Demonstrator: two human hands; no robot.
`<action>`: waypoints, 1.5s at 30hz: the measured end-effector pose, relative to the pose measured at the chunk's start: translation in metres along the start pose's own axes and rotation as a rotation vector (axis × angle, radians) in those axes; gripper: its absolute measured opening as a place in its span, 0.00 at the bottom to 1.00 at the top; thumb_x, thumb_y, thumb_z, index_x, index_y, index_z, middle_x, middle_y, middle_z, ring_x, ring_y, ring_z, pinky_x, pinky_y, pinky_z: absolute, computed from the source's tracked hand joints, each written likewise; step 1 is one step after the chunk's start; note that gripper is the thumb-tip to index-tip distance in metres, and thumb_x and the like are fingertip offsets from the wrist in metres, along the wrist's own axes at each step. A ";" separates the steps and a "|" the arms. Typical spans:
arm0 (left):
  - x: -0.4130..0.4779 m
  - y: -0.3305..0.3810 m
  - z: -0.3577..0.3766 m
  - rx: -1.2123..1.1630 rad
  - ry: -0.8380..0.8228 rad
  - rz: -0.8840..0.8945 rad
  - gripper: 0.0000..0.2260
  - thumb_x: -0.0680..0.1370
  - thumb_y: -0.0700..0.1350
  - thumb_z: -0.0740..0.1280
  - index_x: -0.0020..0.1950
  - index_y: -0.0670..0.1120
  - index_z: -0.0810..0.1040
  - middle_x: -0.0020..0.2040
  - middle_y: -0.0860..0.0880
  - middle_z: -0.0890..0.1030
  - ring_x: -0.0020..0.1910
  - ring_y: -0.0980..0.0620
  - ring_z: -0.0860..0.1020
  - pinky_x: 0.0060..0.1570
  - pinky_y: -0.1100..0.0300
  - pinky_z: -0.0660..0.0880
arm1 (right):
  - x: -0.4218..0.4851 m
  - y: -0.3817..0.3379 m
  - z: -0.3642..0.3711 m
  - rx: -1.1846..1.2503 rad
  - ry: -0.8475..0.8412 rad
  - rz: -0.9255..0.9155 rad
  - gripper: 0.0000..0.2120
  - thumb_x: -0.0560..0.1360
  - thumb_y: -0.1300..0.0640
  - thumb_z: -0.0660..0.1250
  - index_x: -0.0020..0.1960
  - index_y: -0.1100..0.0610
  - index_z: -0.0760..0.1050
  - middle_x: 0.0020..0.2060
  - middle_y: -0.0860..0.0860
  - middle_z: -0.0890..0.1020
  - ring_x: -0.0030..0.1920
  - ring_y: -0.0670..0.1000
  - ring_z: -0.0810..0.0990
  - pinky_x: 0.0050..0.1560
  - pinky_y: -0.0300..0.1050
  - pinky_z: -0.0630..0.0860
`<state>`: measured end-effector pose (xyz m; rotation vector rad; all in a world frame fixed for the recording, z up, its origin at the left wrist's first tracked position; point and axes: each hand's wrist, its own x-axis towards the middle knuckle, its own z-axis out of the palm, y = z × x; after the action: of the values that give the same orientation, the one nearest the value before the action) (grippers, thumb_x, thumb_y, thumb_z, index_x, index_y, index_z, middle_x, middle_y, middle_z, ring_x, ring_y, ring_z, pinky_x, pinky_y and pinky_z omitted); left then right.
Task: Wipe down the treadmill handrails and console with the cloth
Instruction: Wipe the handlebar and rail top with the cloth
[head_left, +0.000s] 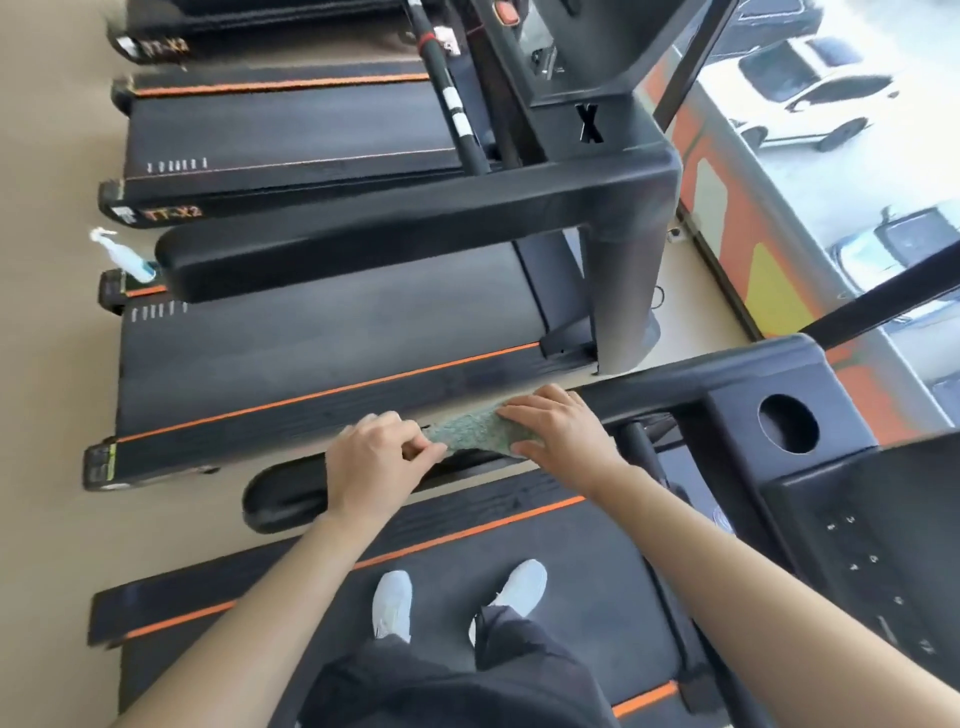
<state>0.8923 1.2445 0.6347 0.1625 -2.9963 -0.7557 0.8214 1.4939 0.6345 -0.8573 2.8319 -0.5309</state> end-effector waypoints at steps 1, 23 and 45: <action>-0.003 -0.010 -0.004 -0.014 0.003 -0.006 0.15 0.68 0.57 0.80 0.30 0.53 0.78 0.30 0.55 0.73 0.33 0.52 0.73 0.33 0.59 0.63 | 0.003 -0.009 0.004 0.010 -0.006 -0.015 0.24 0.66 0.56 0.79 0.61 0.54 0.82 0.58 0.45 0.83 0.53 0.56 0.77 0.56 0.51 0.75; -0.104 -0.188 -0.071 -0.433 0.209 -0.349 0.08 0.72 0.40 0.74 0.39 0.53 0.79 0.39 0.58 0.80 0.40 0.56 0.78 0.41 0.52 0.78 | 0.078 -0.195 0.082 0.088 -0.154 -0.304 0.25 0.67 0.55 0.76 0.63 0.56 0.80 0.59 0.46 0.84 0.54 0.56 0.79 0.55 0.51 0.78; -0.103 -0.206 -0.009 -1.200 0.000 -0.633 0.13 0.81 0.51 0.64 0.61 0.52 0.84 0.34 0.43 0.84 0.41 0.49 0.81 0.49 0.55 0.72 | 0.170 -0.274 0.104 -0.058 -0.818 -0.117 0.12 0.78 0.44 0.69 0.54 0.52 0.81 0.49 0.48 0.83 0.52 0.51 0.79 0.56 0.49 0.75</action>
<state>1.0136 1.0719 0.5427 0.9930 -1.9233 -2.3425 0.8442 1.1560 0.6343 -0.9688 2.0639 -0.0640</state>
